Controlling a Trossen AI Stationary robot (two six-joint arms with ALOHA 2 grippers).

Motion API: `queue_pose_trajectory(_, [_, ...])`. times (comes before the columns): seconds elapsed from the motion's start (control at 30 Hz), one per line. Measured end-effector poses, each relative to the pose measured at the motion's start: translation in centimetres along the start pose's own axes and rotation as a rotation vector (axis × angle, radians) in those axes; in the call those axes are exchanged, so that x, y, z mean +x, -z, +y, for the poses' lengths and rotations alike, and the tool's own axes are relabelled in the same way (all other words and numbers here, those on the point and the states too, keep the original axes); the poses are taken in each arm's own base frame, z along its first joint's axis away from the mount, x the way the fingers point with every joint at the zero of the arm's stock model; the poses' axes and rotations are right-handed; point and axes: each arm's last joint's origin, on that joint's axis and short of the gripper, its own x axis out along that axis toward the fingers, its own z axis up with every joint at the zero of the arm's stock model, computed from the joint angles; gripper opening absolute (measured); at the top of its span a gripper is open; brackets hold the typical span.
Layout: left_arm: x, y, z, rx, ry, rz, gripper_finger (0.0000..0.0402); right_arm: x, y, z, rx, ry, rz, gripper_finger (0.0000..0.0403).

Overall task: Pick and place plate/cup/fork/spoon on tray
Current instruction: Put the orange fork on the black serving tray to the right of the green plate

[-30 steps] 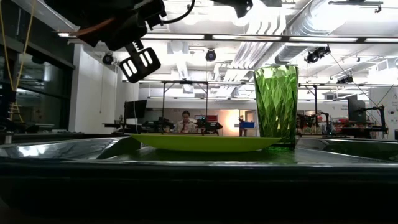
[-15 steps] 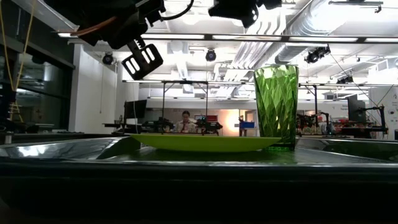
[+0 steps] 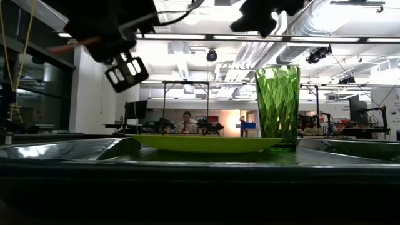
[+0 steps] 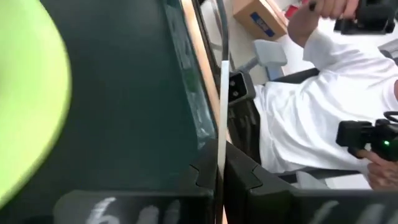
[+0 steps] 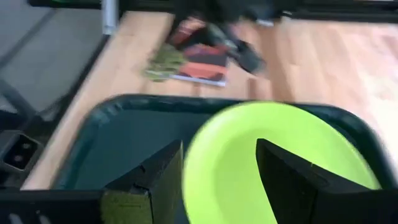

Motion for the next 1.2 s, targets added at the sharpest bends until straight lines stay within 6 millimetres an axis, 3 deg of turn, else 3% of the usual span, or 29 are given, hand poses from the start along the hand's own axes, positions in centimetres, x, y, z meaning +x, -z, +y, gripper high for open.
queue_pose_trajectory(0.17, [1.7, -1.0, -2.4, 0.021, 0.01, 0.034, 0.0, -2.9, -0.2, 0.4, 0.03, 0.114, -0.002, 0.0197])
queue_pose_trajectory(0.33, [5.3, -3.2, -3.7, 0.077, -0.014, 0.172, 0.0, -4.7, -0.6, 1.2, 0.03, 0.14, -0.061, 0.0197])
queue_pose_trajectory(0.5, [9.4, -5.1, -3.1, 0.161, -0.073, 0.325, 0.0, -5.0, -0.5, 1.9, 0.008, 0.141, -0.061, 0.0197])
queue_pose_trajectory(0.63, [11.4, -6.9, -1.1, 0.132, -0.131, 0.332, 0.0, -5.1, -0.3, 2.2, 0.001, 0.136, -0.045, 0.0197])
queue_pose_trajectory(0.87, [12.0, -7.8, 2.0, -0.006, -0.209, 0.31, 0.0, -5.2, 0.0, 2.7, -0.007, 0.141, -0.026, 0.0197])
queue_pose_trajectory(1.2, [12.6, -6.6, 1.3, -0.083, -0.44, 0.28, 0.0, -5.3, 0.4, 3.0, -0.011, 0.166, -0.006, 0.0197])
